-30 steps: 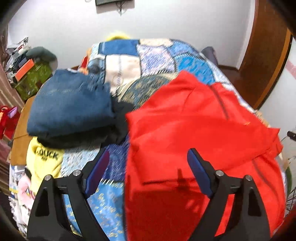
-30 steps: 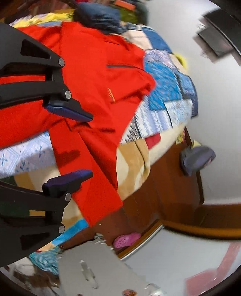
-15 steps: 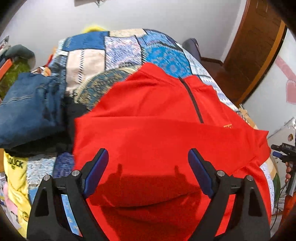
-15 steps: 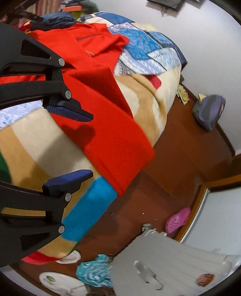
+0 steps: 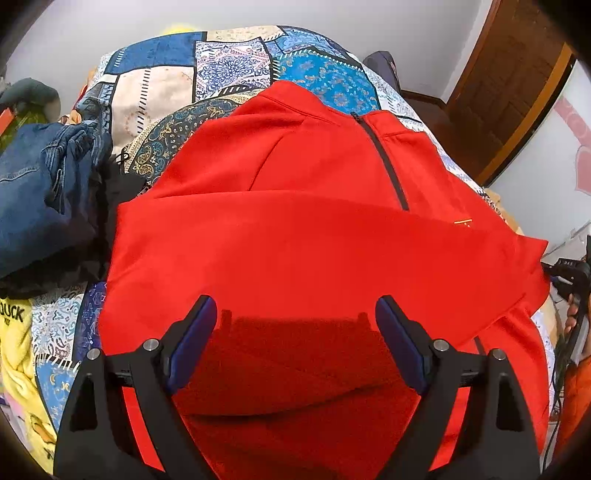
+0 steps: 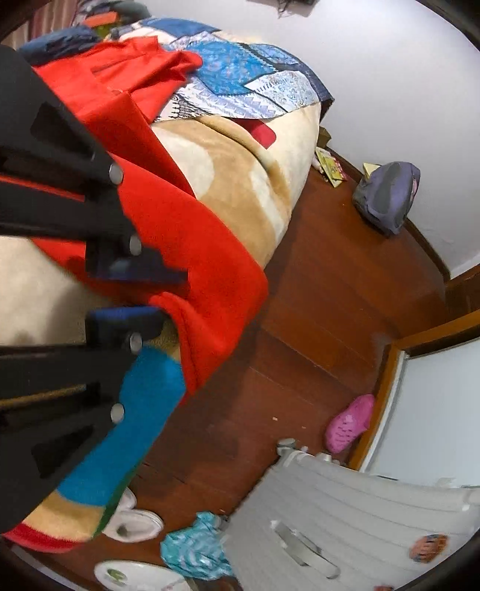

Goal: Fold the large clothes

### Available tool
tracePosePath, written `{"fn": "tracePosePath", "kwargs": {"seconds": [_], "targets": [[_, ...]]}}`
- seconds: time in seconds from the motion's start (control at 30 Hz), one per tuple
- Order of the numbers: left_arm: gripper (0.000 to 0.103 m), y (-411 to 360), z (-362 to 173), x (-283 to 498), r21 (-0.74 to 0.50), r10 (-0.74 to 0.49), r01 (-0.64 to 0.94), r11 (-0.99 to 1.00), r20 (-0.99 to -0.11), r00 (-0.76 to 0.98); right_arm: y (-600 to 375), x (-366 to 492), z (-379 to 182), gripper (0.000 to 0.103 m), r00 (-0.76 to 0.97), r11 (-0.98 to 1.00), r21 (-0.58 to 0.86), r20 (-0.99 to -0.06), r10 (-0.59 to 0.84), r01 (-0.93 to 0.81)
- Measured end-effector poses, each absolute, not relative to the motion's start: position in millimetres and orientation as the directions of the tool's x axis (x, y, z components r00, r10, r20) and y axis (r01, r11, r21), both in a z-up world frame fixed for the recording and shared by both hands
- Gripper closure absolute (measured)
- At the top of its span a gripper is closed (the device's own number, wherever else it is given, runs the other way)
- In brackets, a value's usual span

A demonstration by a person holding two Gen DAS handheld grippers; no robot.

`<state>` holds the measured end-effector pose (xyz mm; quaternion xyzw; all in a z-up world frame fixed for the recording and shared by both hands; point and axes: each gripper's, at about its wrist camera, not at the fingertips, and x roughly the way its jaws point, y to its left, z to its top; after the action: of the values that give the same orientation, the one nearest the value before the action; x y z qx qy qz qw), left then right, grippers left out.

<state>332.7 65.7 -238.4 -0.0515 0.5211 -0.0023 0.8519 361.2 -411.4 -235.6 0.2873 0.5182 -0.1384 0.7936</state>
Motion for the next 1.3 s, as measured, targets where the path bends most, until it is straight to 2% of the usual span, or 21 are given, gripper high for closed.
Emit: {"fn": "tracePosePath", "kwargs": {"seconds": [0.37, 0.57, 0.8, 0.93, 1.0, 1.1, 1.3], "targets": [[0.015, 71, -230, 319, -0.077, -0.049, -0.040, 0.996, -0.876, 0.480, -387, 359, -179, 0.097, 0.542, 0.865, 0.306, -0.839, 0.048, 0.397], [0.015, 77, -218, 309, -0.069, -0.040, -0.039, 0.997, -0.861, 0.508, -348, 357, -128, 0.097, 0.634, 0.921, 0.296, -0.770, 0.072, 0.255], [0.015, 85, -205, 298, -0.068, -0.036, -0.039, 0.997, -0.842, 0.538, -273, 354, -66, 0.097, 0.716, 0.952, 0.305, -0.664, 0.213, 0.000], [0.015, 92, -195, 291, -0.075, -0.035, -0.048, 0.996, -0.827, 0.561, -211, 349, -49, 0.097, 0.699, 0.939, 0.291, -0.633, 0.333, -0.184], [0.015, 96, -193, 289, -0.080, -0.035, -0.054, 0.995, -0.823, 0.567, -183, 345, -55, 0.097, 0.663, 0.926, 0.277, -0.646, 0.378, -0.257], [0.015, 103, -191, 284, -0.088, -0.036, -0.064, 0.994, -0.820, 0.572, -140, 340, -86, 0.097, 0.572, 0.906, 0.236, -0.712, 0.407, -0.350], [0.015, 116, -198, 275, -0.101, -0.035, -0.090, 0.991, -0.831, 0.556, -98, 334, -165, 0.097, 0.350, 0.888, 0.209, -0.863, 0.364, -0.409]]}}
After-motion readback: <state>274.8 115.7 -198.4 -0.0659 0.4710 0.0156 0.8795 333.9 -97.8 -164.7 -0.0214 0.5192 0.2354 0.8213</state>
